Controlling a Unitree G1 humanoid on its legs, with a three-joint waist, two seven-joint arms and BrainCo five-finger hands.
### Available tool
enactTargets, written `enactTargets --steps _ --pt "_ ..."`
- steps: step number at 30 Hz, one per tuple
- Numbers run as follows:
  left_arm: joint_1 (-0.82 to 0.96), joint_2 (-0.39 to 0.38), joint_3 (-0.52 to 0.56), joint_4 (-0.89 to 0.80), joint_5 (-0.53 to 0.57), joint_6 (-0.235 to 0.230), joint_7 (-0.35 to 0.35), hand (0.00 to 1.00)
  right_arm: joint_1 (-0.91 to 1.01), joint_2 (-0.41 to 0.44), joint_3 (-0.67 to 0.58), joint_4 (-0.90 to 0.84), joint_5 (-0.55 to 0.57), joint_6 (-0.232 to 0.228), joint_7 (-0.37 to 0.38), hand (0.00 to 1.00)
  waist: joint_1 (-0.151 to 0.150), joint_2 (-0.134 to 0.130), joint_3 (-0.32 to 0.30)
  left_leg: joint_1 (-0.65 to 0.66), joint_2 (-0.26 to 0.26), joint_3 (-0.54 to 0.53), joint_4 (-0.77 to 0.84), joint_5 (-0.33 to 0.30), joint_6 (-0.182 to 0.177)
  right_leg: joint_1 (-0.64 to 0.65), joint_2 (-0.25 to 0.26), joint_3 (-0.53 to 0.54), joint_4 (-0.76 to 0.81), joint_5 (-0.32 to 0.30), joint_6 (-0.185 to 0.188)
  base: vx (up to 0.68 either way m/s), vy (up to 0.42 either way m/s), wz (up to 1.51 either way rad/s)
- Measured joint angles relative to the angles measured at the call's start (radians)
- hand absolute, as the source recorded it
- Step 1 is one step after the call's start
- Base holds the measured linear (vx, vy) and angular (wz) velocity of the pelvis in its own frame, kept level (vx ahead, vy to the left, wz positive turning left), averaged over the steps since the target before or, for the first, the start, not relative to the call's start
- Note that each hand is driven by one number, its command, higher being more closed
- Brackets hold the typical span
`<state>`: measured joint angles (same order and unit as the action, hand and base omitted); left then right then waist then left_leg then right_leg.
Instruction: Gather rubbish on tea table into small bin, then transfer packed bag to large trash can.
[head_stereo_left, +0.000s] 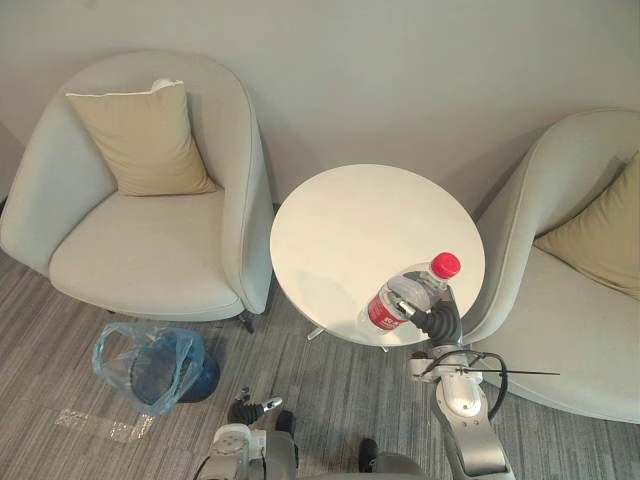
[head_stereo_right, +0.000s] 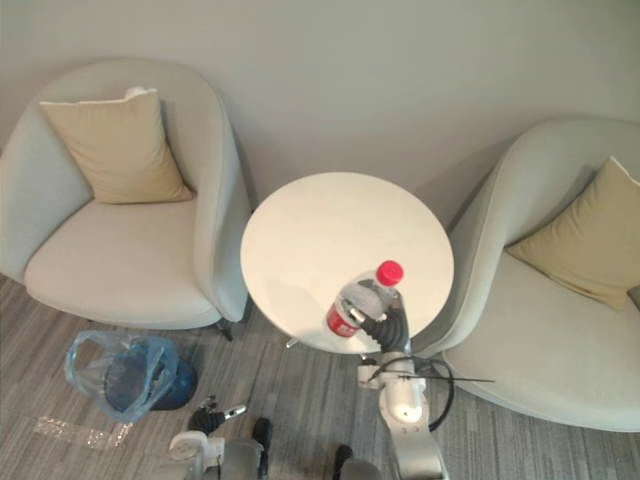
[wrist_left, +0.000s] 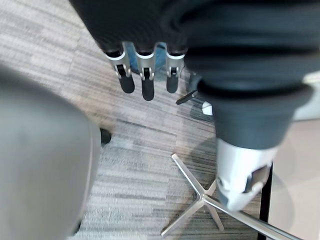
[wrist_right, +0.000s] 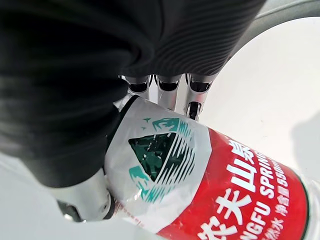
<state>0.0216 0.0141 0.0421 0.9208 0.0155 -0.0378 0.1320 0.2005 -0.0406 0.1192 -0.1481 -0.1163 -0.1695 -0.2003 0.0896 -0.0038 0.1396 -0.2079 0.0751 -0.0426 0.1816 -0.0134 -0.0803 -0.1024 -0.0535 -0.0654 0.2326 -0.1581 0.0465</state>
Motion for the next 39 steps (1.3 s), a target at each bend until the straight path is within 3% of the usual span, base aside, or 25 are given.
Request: enactTargets --steps 2,4,6,7,8,11,12,14,15,19,23,24,25,28,29,31,32,33,34,35,36,38,39 --pt "-0.002 -0.001 -0.003 0.000 0.002 0.002 -0.001 0.00 0.005 -0.004 0.017 0.000 0.000 0.001 -0.003 1.00 -0.001 0.002 0.002 0.011 0.009 -0.001 -0.040 0.026 -0.006 0.001 0.002 -0.028 0.007 0.001 -0.009 -0.15 -0.091 0.42" --pt "-0.004 -0.001 -0.008 0.001 0.012 0.006 -0.002 0.00 0.004 0.002 0.026 -0.004 0.002 0.002 -0.010 1.00 -0.003 0.003 0.003 0.025 0.045 0.118 -0.093 0.011 0.004 0.001 -0.014 -0.072 0.006 0.025 -0.040 -0.15 -0.049 0.41" --pt "-0.020 -0.002 -0.025 0.001 0.023 0.007 -0.003 0.00 -0.001 0.000 0.015 -0.013 0.007 0.002 -0.018 1.00 -0.015 -0.007 0.016 -0.001 0.040 0.188 0.017 0.008 0.072 -0.002 -0.064 -0.115 0.009 0.029 -0.037 -0.14 0.034 0.64" --pt "-0.019 -0.006 -0.032 0.000 0.023 0.007 -0.004 0.00 -0.001 0.001 0.012 -0.013 0.007 0.002 -0.018 1.00 -0.020 -0.007 0.016 -0.003 0.040 0.200 0.056 0.003 0.085 -0.001 -0.076 -0.128 0.011 0.029 -0.036 -0.18 0.115 0.86" --pt "-0.014 -0.022 -0.045 0.002 0.023 0.008 -0.004 0.00 0.000 0.001 0.003 -0.013 0.008 0.003 -0.018 1.00 -0.037 -0.007 0.015 0.003 0.042 0.227 0.157 -0.043 0.085 -0.001 -0.110 -0.165 0.006 0.035 -0.025 -0.17 0.175 0.88" --pt "-0.003 -0.056 -0.108 0.003 0.033 0.016 -0.008 0.00 0.000 0.003 -0.047 -0.008 0.009 0.003 -0.023 1.00 -0.052 0.017 0.000 0.038 0.092 0.326 0.201 -0.152 0.060 -0.002 -0.170 -0.238 -0.013 0.067 0.030 -0.09 0.274 0.93" --pt "0.001 -0.056 -0.132 0.005 0.035 0.019 -0.009 0.00 0.000 0.008 -0.069 0.004 0.010 0.003 -0.032 1.00 -0.059 0.027 -0.005 0.055 0.081 0.339 0.127 -0.178 0.001 -0.003 -0.180 -0.261 -0.011 0.072 0.061 -0.02 0.319 0.98" --pt "-0.004 -0.017 -0.149 0.001 0.041 0.019 -0.005 0.00 0.004 0.054 -0.087 0.035 0.010 0.018 -0.038 1.00 -0.048 -0.024 -0.011 0.072 0.010 0.323 0.043 -0.121 0.029 0.022 -0.207 -0.249 -0.075 0.100 0.073 0.01 0.242 0.77" --pt "-0.011 0.008 -0.165 0.024 0.041 0.021 -0.005 0.00 0.000 0.071 -0.085 0.064 0.010 0.018 -0.037 1.00 -0.052 -0.036 -0.021 0.079 -0.022 0.302 0.013 -0.104 0.046 0.056 -0.205 -0.247 -0.123 0.115 0.082 0.06 0.177 0.65" --pt "-0.014 0.045 -0.182 0.047 0.041 0.018 -0.002 0.00 -0.046 0.072 -0.080 0.167 0.010 0.016 -0.035 1.00 -0.046 -0.037 -0.023 0.114 -0.067 0.282 -0.025 -0.095 0.068 0.100 -0.214 -0.230 -0.149 0.146 0.051 0.05 0.143 0.26" --pt "-0.014 0.075 -0.201 0.082 0.040 0.011 -0.001 0.00 -0.048 0.052 -0.075 0.221 0.010 0.021 -0.027 1.00 -0.054 -0.005 -0.003 0.149 -0.072 0.239 -0.037 -0.134 0.082 0.017 -0.240 -0.172 0.112 0.138 0.030 0.00 0.084 0.18" --pt "-0.011 0.080 -0.209 0.093 0.040 0.011 -0.001 0.00 -0.036 0.037 -0.075 0.221 0.010 0.021 -0.017 1.00 -0.075 -0.002 0.001 0.174 -0.076 0.199 -0.043 -0.137 0.088 -0.032 -0.240 -0.112 0.245 0.127 -0.044 0.11 0.037 0.71" --pt "-0.006 0.093 -0.209 0.098 0.039 0.013 -0.001 0.00 -0.023 0.033 -0.075 0.223 0.010 0.021 -0.011 1.00 -0.091 0.003 0.006 0.186 -0.070 0.166 -0.047 -0.142 0.092 -0.073 -0.201 -0.035 0.305 0.067 -0.019 0.13 0.000 0.70" --pt "-0.009 0.092 -0.183 0.114 0.021 0.017 0.000 0.00 -0.027 0.028 -0.078 0.243 0.010 0.020 0.001 1.00 -0.091 0.002 0.007 0.214 -0.043 0.125 -0.059 -0.144 0.092 -0.122 -0.092 -0.008 0.240 -0.001 0.003 0.18 -0.113 0.46" --pt "-0.010 0.089 -0.178 0.114 0.022 0.018 0.000 0.00 -0.027 0.028 -0.077 0.249 0.012 0.020 0.005 1.00 -0.091 0.002 0.008 0.221 -0.039 0.114 -0.059 -0.149 0.088 -0.131 -0.073 -0.008 0.215 -0.001 0.003 0.25 -0.172 0.40" --pt "-0.008 0.086 -0.165 0.117 0.022 0.026 0.000 0.00 -0.020 0.030 -0.077 0.248 0.041 0.021 0.012 1.00 -0.095 0.006 0.012 0.251 -0.027 0.064 -0.062 -0.170 0.066 -0.174 0.012 0.083 0.109 0.035 0.008 0.25 -0.172 0.55" --pt "-0.008 0.086 -0.161 0.120 0.022 0.026 -0.001 0.00 -0.018 0.029 -0.077 0.243 0.041 0.021 0.012 1.00 -0.098 0.005 0.012 0.253 -0.027 0.052 -0.059 -0.175 0.060 -0.178 0.024 0.113 0.082 0.051 0.012 0.31 -0.260 1.03" --pt "-0.011 0.087 -0.145 0.131 0.023 0.027 -0.001 0.00 0.001 0.030 -0.077 0.222 0.043 0.021 0.012 1.00 -0.111 -0.022 0.006 0.245 -0.044 0.001 -0.030 -0.203 0.029 -0.164 0.035 0.211 -0.013 0.127 0.028 0.22 -0.243 0.96" --pt "-0.013 0.089 -0.139 0.131 0.023 0.026 -0.001 0.00 0.008 0.030 -0.076 0.215 0.043 0.021 0.012 1.00 -0.114 -0.024 0.014 0.249 -0.048 -0.022 -0.016 -0.214 0.019 -0.161 0.034 0.206 -0.001 0.171 0.008 0.32 -0.357 1.23" --pt "-0.016 0.064 -0.128 0.135 0.024 0.028 -0.002 0.00 0.020 0.005 -0.080 0.207 0.048 0.023 0.013 1.00 -0.110 0.023 0.017 0.243 -0.014 -0.065 0.021 -0.235 0.013 -0.149 0.048 0.139 0.044 0.110 -0.015 0.28 -0.283 0.99" --pt "-0.008 0.041 -0.112 0.130 0.031 0.027 0.000 0.00 0.032 -0.014 -0.080 0.202 0.049 0.023 0.017 1.00 -0.105 0.047 0.008 0.242 0.005 -0.081 0.032 -0.232 0.011 -0.145 0.057 0.096 0.059 0.072 -0.027 0.37 -0.294 1.09" --pt "-0.012 0.016 -0.074 0.127 0.033 0.030 0.000 0.00 0.035 -0.012 -0.077 0.187 0.048 0.027 0.018 1.00 -0.107 0.056 0.007 0.221 0.025 -0.061 0.095 -0.207 -0.004 -0.106 0.056 0.049 0.054 0.050 -0.057 0.37 -0.271 0.89" --pt "-0.013 0.002 -0.049 0.108 0.033 0.032 0.000 0.00 0.048 -0.003 -0.075 0.154 0.049 0.032 0.022 1.00 -0.106 0.054 0.009 0.181 0.041 -0.012 0.203 -0.195 -0.025 -0.062 0.056 0.020 0.033 0.038 -0.070 0.27 -0.220 0.68"
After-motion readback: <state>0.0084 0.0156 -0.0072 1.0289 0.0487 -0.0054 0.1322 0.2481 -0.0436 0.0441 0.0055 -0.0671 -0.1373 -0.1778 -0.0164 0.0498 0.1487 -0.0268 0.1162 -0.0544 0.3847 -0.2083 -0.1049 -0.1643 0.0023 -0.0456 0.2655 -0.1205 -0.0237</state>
